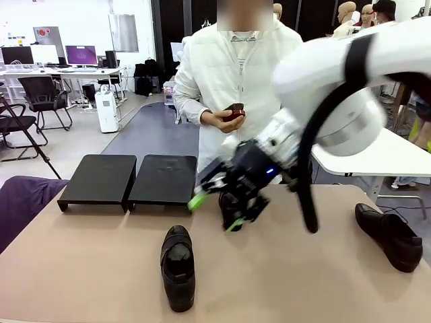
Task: Organize the shoes by placing them on the stand.
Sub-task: Pick up one Shoe and place it in the middle of the table.
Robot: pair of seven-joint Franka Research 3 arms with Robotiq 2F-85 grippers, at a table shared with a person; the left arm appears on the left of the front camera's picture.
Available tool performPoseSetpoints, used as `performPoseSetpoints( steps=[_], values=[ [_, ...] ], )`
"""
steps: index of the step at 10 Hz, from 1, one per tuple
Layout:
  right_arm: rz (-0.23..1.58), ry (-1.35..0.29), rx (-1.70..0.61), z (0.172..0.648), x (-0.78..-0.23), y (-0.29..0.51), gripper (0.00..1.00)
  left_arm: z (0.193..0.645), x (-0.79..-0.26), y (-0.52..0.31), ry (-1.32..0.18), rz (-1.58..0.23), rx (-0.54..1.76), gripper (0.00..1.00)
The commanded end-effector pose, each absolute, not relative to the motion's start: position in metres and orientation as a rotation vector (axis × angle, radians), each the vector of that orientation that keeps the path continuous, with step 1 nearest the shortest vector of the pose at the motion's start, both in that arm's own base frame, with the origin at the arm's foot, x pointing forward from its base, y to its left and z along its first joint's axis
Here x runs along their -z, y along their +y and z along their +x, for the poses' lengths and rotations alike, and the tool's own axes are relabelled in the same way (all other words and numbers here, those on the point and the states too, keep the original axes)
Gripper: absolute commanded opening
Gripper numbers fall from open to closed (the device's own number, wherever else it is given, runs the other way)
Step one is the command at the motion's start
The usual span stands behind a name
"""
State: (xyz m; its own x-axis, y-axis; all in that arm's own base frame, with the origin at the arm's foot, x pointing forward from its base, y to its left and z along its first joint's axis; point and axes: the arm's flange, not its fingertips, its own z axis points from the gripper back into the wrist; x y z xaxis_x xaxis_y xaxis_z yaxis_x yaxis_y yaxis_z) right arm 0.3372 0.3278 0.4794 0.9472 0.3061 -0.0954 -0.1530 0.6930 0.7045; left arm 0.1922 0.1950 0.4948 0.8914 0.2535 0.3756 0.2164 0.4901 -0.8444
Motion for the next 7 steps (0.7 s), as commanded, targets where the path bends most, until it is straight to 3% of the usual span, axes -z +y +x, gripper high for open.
performPoseSetpoints(
  steps=[1, 4, 7],
  values=[
    [0.746, 0.257, -0.390, 0.341, -0.468, 0.377, 1.00, 0.191, -0.496, 0.194, -0.513, -1.081, -0.010, 1.00],
    [0.708, 0.264, -0.368, 0.345, -0.459, 0.371, 1.00, 0.191, -0.496, 0.194, -0.513, -1.081, -0.010, 1.00],
    [0.700, 0.131, -0.261, 0.348, -0.544, 0.192, 1.00, 0.191, -0.496, 0.194, -0.513, -1.081, -0.010, 1.00]
  ],
)
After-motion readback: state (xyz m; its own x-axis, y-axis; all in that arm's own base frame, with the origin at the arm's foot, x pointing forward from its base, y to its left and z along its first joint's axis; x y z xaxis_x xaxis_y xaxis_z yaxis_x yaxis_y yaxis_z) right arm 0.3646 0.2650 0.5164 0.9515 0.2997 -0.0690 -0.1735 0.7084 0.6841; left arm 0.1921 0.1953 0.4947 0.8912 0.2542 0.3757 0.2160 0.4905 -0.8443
